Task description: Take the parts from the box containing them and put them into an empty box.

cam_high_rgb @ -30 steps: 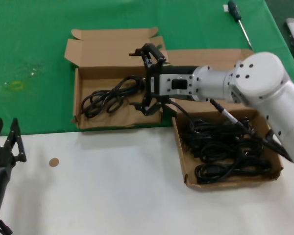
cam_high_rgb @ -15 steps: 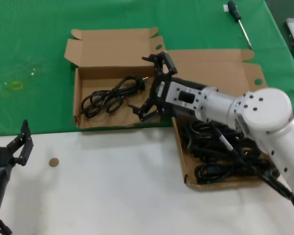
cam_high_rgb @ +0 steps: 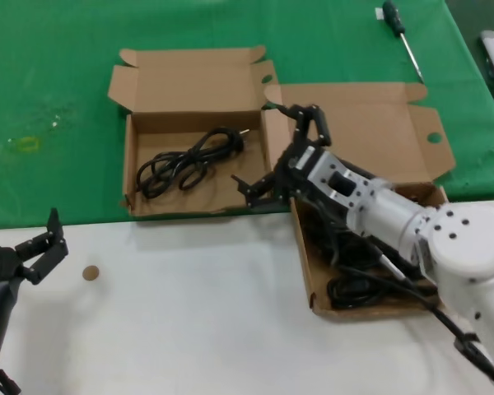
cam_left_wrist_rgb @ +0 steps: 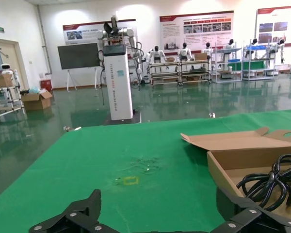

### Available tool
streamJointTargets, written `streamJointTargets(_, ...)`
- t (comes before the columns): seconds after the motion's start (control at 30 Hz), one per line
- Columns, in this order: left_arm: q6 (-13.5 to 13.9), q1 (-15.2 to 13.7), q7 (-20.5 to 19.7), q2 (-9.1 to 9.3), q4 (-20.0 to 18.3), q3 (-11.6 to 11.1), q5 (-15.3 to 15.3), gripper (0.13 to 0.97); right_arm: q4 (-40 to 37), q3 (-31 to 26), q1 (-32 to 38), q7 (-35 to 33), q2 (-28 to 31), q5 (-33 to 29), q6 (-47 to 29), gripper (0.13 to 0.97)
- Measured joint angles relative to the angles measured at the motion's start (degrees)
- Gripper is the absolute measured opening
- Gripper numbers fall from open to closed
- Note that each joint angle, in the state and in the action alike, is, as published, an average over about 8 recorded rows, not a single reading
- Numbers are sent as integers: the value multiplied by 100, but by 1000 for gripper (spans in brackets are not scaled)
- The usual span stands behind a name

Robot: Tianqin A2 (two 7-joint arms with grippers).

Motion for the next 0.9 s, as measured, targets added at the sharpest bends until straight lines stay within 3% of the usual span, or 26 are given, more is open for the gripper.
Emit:
streamJointTargets(0.1,0,0,0,0,0,0,0,739,191,115,-242,132,15,91,173,966)
streamJointTargets(0.37,0,0,0,0,0,0,0,884,703,423,-891,485,54,333,635,966)
streamJointTargets(0.67,0,0,0,0,0,0,-1,957,1280,770,-1622,884,98,607,1157,966)
streamJointTargets(0.9,0,0,0,0,0,0,-1,963,1727,1038,-2189,1192,133,819,1561,966)
